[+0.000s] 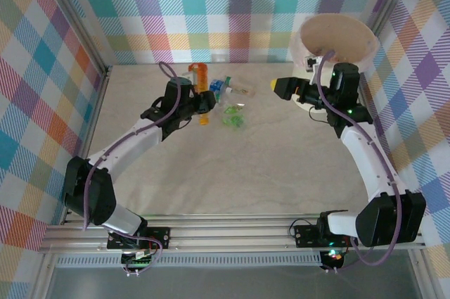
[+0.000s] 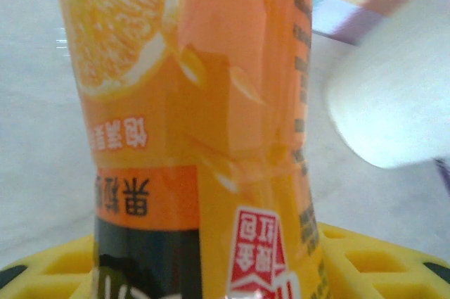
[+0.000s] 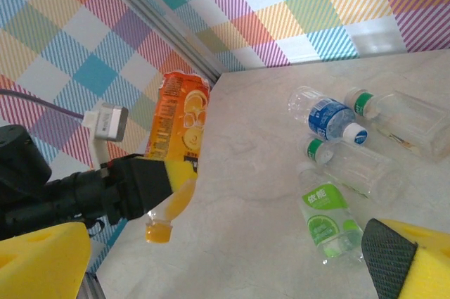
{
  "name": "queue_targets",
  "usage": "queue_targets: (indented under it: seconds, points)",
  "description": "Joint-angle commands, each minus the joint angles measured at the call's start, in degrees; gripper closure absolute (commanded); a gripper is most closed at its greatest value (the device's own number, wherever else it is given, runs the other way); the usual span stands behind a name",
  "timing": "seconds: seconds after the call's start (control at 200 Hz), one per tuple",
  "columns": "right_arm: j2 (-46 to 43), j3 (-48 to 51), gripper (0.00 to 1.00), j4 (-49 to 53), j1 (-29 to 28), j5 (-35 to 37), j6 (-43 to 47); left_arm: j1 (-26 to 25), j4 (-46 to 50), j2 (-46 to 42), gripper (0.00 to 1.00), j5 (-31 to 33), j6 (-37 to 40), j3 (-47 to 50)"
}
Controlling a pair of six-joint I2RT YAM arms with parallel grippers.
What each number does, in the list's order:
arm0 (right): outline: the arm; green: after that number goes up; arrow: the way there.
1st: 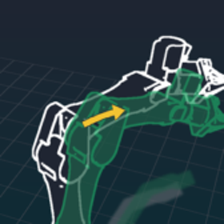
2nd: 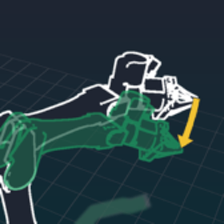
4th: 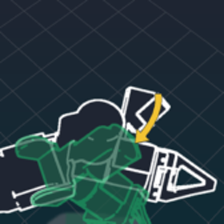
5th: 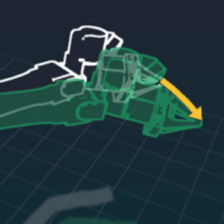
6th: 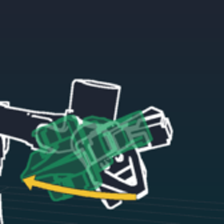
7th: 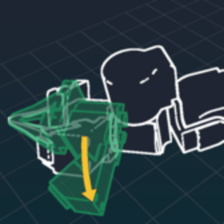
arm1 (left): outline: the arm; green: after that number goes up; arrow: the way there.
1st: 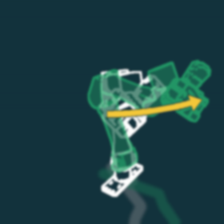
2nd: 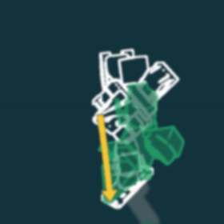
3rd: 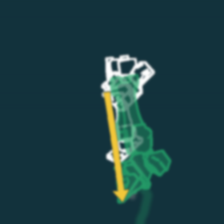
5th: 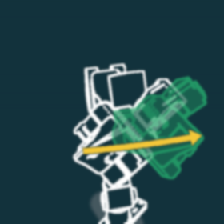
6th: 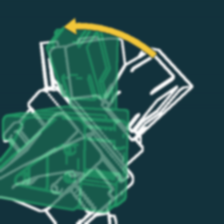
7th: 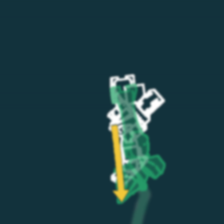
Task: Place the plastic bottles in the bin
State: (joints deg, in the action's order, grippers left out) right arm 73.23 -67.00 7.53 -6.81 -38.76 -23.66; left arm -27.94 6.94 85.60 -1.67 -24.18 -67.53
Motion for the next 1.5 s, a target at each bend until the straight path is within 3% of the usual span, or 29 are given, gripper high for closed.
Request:
queue_targets:
  seconds: [0.0, 0.28, 0.72, 0.915, 1.315, 1.495]
  points:
    - [0.5, -2.33, 0.0, -1.84, -0.49, -2.17, -1.66, -1.5, -6.0, -2.69, 0.59, -7.86, 1.79, -0.05]
    - [2.57, -5.66, 0.0, -4.13, -0.77, -8.13, -8.31, -4.41, -16.76, -3.21, 0.58, -22.39, 0.14, 0.04]
    - [4.71, -7.24, 0.0, -11.32, -3.11, -13.45, -13.34, -9.88, -27.96, 0.94, 0.58, -34.25, -1.48, -3.41]
    - [6.37, -8.14, 0.0, -15.73, -4.96, -16.77, -13.61, -11.11, -31.0, 2.27, 0.58, -36.72, -3.38, -4.18]
    - [7.76, -7.48, 0.0, -22.13, -8.29, -14.13, -13.21, -12.64, -35.48, 5.36, 0.57, -38.75, -6.76, -5.66]
    - [7.89, -6.69, 0.12, -24.48, -8.51, -13.75, -14.4, -12.79, -35.55, 5.72, 0.57, -38.1, -6.89, -5.55]
